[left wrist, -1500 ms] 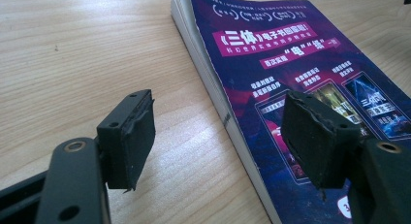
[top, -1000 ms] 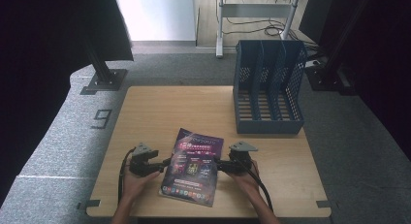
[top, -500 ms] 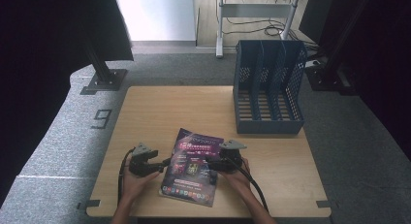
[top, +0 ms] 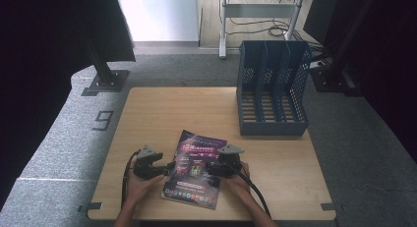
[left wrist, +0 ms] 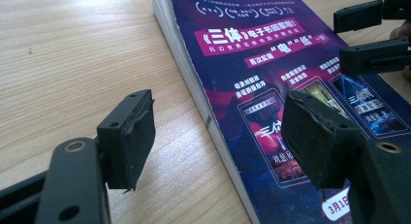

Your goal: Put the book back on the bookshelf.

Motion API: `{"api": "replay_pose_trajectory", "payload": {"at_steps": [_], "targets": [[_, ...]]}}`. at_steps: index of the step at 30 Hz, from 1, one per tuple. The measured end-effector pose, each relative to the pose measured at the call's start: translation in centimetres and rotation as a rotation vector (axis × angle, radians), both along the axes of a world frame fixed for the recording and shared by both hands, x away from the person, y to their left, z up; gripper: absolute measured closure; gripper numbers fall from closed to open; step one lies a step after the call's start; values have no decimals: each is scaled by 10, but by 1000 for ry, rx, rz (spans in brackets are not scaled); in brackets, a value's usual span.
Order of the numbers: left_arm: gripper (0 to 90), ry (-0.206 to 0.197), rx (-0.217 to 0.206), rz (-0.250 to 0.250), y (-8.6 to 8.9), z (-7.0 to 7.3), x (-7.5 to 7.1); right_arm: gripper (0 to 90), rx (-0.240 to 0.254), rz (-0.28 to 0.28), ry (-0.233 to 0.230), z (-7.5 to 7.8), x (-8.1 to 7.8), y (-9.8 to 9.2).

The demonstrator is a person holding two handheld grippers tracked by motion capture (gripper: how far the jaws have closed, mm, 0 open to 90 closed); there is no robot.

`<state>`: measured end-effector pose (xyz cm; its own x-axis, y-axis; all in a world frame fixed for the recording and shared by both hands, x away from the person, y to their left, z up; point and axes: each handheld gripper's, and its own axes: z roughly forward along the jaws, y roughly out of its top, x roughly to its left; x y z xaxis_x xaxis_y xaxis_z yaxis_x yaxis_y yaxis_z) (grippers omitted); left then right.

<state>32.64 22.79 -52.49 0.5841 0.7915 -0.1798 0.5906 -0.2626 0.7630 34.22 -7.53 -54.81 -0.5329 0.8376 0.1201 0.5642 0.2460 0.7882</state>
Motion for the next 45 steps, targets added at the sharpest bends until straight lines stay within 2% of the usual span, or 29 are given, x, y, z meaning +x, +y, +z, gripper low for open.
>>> {"api": "replay_pose_trajectory", "payload": {"at_steps": [12,14,16,25,27,28,29,34,36,39,45], "targets": [[281,-1,0,-4,-3,0,0,170,-55,-24,-22,-2,-2,3],[281,0,1,-3,-3,-1,0,159,-57,-30,-12,-4,-1,2],[281,2,1,-4,-4,-1,1,167,-34,-33,9,-4,1,-1],[279,7,10,-16,-11,-3,2,177,-29,-27,17,-5,2,-2],[279,15,-2,-19,-13,-3,4,178,-30,-26,18,-5,2,-2],[279,28,-28,-28,-13,-3,6,178,-30,-26,18,-5,2,-2],[276,31,-34,-27,-14,-3,7,178,-31,-25,17,-5,2,-2],[276,25,-3,-10,-18,-5,14,181,-32,-26,16,-5,1,-2],[276,31,-3,-9,-21,-7,17,181,-34,-26,16,-5,1,-2],[271,55,8,-28,-28,-11,21,181,-34,-25,16,-5,1,-2],[271,47,39,-38,-39,-11,24,183,-35,-23,16,-5,1,-2]]}}
